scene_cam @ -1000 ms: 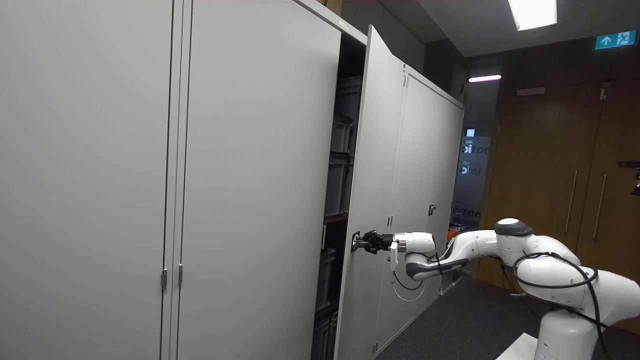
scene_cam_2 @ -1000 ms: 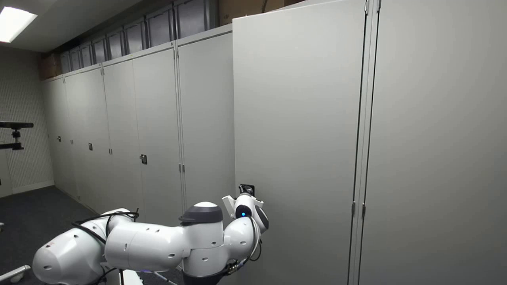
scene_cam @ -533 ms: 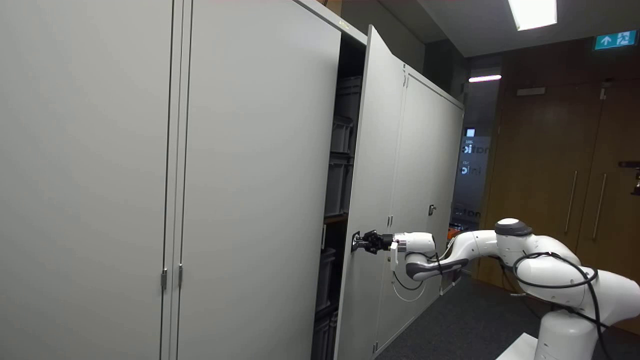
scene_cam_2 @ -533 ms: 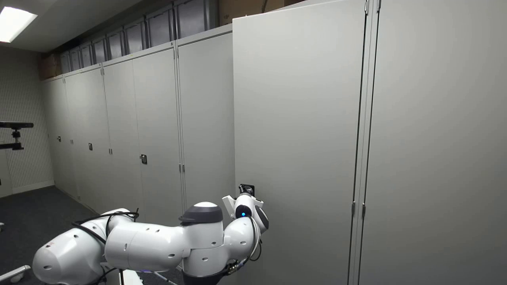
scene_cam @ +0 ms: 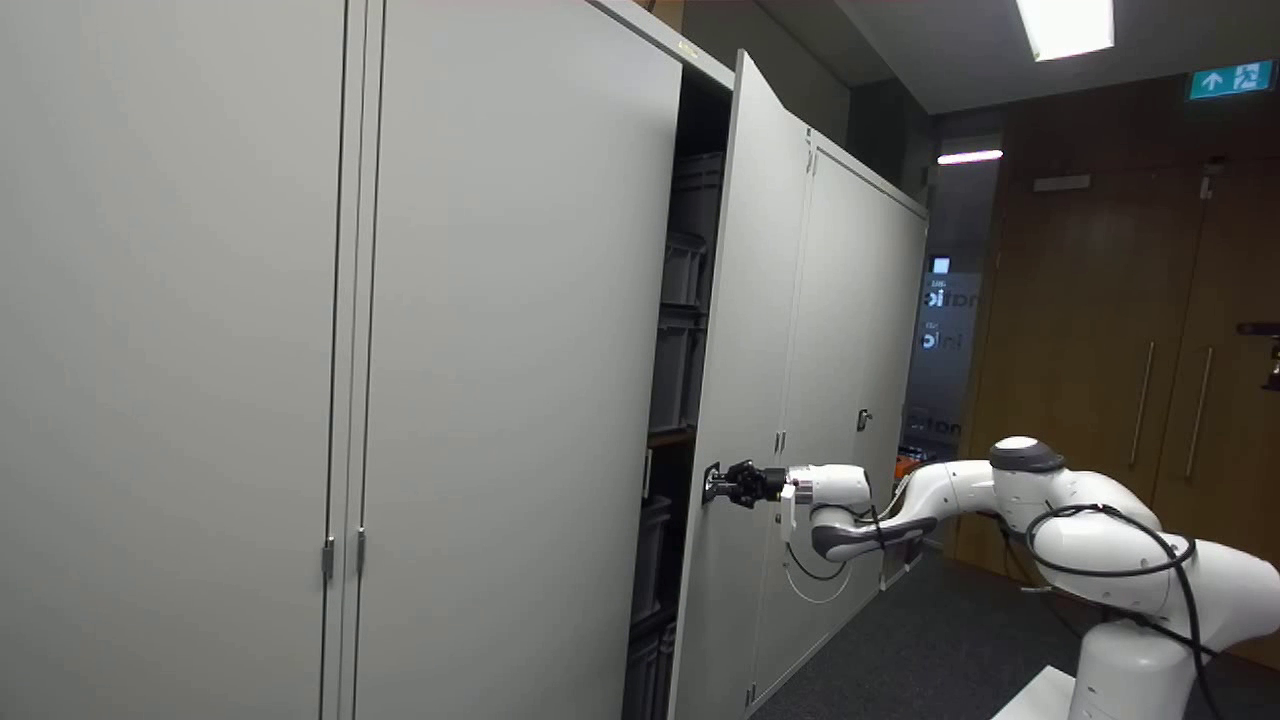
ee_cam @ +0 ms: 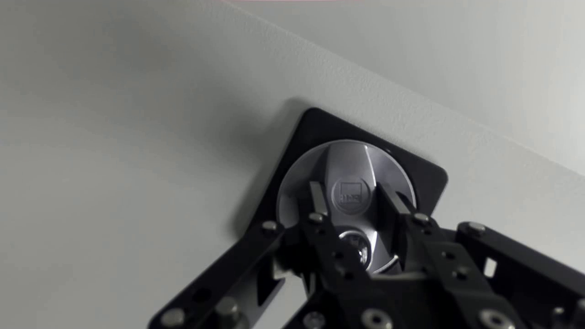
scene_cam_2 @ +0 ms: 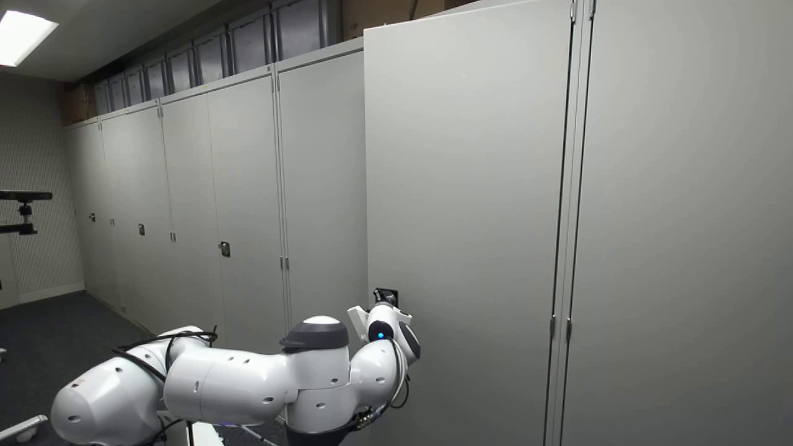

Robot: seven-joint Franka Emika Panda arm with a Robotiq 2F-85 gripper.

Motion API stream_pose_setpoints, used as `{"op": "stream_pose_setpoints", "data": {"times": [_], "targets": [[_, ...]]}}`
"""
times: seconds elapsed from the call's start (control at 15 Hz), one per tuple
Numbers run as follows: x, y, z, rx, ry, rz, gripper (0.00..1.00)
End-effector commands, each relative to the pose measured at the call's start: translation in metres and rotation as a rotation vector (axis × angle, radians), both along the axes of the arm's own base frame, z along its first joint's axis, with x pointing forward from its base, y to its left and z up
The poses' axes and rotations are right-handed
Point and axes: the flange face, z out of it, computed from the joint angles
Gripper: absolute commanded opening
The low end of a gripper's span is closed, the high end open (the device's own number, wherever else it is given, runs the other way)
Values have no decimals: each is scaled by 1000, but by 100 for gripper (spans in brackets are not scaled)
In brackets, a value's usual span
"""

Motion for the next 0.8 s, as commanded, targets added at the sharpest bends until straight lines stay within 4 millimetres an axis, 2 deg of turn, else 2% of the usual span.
{"op": "stream_pose_setpoints", "data": {"times": [0.0, 0.53, 0.73], "targets": [[0, 0, 0, 5, 1, -1, 8], [2, -5, 4, 37, 6, -5, 8], [-4, 1, 8, 63, 21, 8, 8]]}}
